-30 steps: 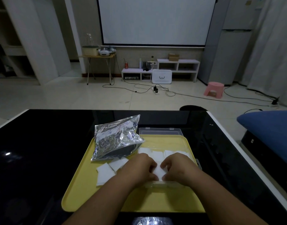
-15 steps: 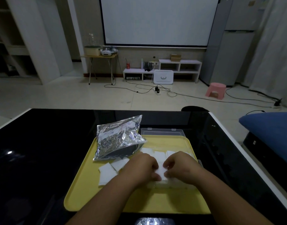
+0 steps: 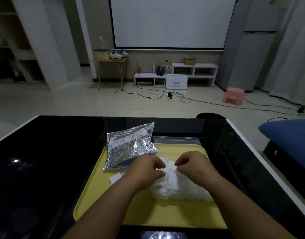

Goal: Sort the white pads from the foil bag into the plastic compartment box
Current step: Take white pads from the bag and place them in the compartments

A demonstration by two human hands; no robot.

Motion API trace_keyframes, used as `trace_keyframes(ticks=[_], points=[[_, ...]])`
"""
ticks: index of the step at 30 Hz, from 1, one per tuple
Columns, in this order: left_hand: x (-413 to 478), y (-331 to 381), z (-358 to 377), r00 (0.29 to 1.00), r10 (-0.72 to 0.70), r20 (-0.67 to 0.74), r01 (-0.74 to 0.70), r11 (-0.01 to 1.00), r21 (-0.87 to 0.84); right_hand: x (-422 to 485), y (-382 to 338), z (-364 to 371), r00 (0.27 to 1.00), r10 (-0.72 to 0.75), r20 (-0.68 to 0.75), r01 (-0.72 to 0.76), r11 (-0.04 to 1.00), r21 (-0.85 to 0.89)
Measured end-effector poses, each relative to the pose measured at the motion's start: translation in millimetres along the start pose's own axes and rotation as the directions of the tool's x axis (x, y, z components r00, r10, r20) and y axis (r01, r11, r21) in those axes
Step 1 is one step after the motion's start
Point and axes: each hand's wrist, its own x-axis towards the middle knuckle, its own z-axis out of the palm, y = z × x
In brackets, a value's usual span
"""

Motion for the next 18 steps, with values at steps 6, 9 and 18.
trace_keyframes(ticks=[6, 9, 18], points=[[0, -8, -10, 0.998, -0.059, -0.037, 0.057, 0.997, -0.06, 2, -2, 2, 0.999, -0.018, -0.032, 0.019, 1.0, 0.012], [-2, -15, -14, 0.997, -0.066, -0.052, 0.062, 0.996, -0.069, 3, -5, 5, 0.999, -0.028, -0.039, 0.029, 1.0, 0.01], [-11, -38, -33, 0.986, -0.13, -0.105, 0.125, 0.991, -0.057, 8, -30, 24, 0.995, -0.095, -0.016, 0.096, 0.994, 0.055]])
